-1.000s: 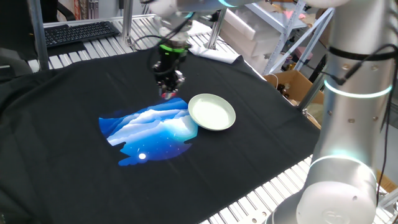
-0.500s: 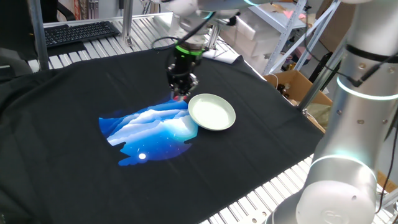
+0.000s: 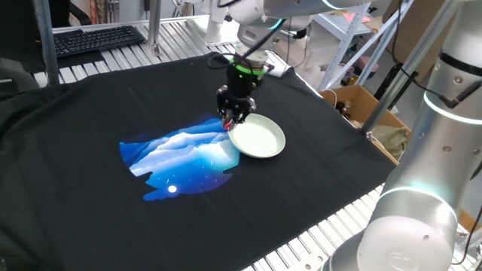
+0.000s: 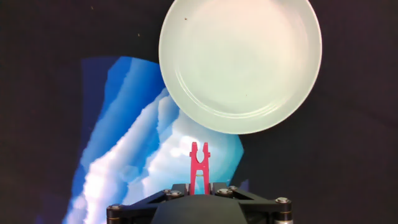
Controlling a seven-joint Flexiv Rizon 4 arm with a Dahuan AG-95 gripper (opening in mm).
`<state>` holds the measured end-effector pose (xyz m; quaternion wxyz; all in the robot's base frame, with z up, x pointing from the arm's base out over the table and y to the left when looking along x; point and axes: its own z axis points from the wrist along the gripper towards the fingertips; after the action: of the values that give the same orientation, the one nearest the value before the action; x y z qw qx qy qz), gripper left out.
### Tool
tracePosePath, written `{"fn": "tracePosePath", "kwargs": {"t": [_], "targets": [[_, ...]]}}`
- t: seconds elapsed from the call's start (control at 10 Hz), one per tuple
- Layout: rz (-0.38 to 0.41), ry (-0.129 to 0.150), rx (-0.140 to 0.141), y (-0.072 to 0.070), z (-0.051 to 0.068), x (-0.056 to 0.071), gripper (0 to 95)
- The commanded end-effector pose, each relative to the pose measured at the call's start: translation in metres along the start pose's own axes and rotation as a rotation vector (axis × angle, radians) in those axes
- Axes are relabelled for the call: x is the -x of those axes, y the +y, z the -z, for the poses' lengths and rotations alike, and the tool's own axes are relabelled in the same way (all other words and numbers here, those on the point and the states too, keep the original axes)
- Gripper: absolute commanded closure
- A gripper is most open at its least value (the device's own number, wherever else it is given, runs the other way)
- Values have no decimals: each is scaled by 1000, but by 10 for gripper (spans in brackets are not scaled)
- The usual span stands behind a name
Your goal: Use a clamp
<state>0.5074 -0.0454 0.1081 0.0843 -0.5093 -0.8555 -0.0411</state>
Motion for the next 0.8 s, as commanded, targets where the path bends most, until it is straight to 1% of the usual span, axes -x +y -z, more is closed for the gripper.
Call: {"fn": "tracePosePath", "kwargs": {"t": [0.1, 0.2, 0.4, 0.6, 0.8], "targets": [[91, 11, -6, -11, -6, -5, 950], [118, 13, -14, -12, -7, -6, 950], [216, 22, -34, -18, -10, -7, 950], [300, 22, -51, -22, -13, -8, 950], [381, 14, -73, -26, -15, -6, 950]]}}
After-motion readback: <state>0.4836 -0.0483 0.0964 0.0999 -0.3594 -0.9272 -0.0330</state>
